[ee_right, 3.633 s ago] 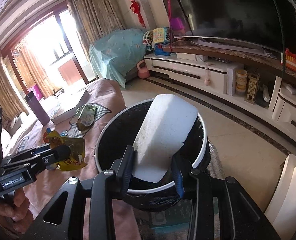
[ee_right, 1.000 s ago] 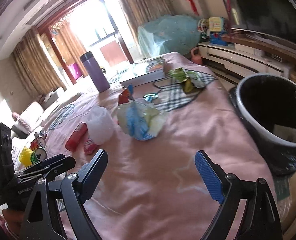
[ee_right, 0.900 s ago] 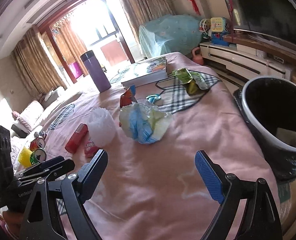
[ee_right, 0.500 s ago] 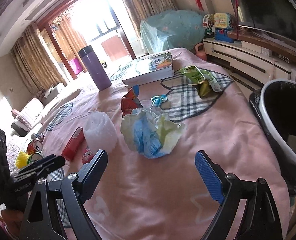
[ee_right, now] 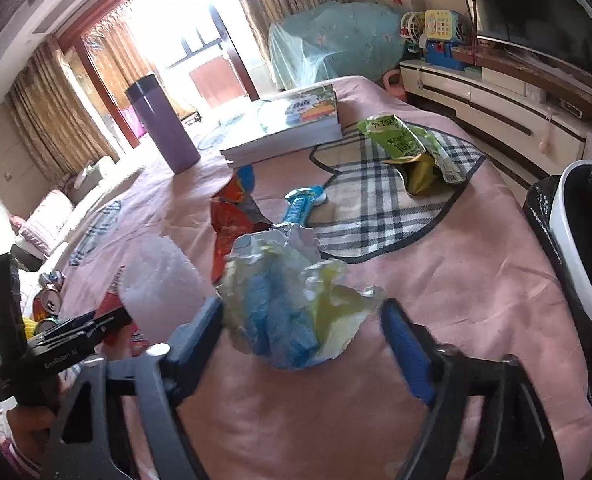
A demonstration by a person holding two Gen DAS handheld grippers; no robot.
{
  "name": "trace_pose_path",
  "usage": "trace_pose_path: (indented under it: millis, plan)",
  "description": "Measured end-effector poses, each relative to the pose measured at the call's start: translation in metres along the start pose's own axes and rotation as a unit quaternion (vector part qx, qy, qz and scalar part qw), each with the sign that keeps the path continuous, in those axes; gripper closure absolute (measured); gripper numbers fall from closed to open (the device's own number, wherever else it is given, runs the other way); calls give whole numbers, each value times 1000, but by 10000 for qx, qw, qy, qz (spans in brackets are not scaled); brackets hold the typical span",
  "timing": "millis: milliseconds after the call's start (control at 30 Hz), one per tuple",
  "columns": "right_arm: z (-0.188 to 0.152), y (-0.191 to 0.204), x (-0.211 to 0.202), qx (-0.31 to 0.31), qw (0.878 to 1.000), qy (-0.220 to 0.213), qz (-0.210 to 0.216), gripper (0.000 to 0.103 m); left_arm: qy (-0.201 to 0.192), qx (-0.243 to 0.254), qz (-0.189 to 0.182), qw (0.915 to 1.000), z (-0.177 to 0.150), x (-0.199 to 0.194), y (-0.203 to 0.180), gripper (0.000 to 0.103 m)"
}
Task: Collect trash
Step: 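Grasp the red can with the left tool while the right tool grasps the crumpled plastic bag, then carry the red can and plastic bag over the bin and open both tools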
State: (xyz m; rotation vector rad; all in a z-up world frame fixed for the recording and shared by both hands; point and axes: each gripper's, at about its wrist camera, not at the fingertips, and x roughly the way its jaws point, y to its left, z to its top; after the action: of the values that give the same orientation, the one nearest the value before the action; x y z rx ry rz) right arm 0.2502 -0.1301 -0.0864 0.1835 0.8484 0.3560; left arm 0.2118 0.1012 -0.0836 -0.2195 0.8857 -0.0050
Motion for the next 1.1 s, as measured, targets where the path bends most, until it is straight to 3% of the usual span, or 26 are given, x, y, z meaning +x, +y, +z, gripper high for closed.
trace_pose_path:
  millis: [67, 267, 633, 1100]
  plan:
    - [-1, 1, -1, -23, 10000, -19, 75, 57, -82, 4, -11, 10000, -1, -4, 0, 69]
    - [-5, 2, -19, -28, 9996, -231, 184, 71, -362, 55, -97, 9993, -12, -31, -7, 69]
    - [-23, -17, -69, 141, 9983, -496, 260, 74, -628, 501, -759, 9939, -25, -77, -60, 69]
    - [-36, -77, -128, 641, 9934, -943, -66, 74, -274, 1348, -1433, 9801, -41, -64, -170, 69]
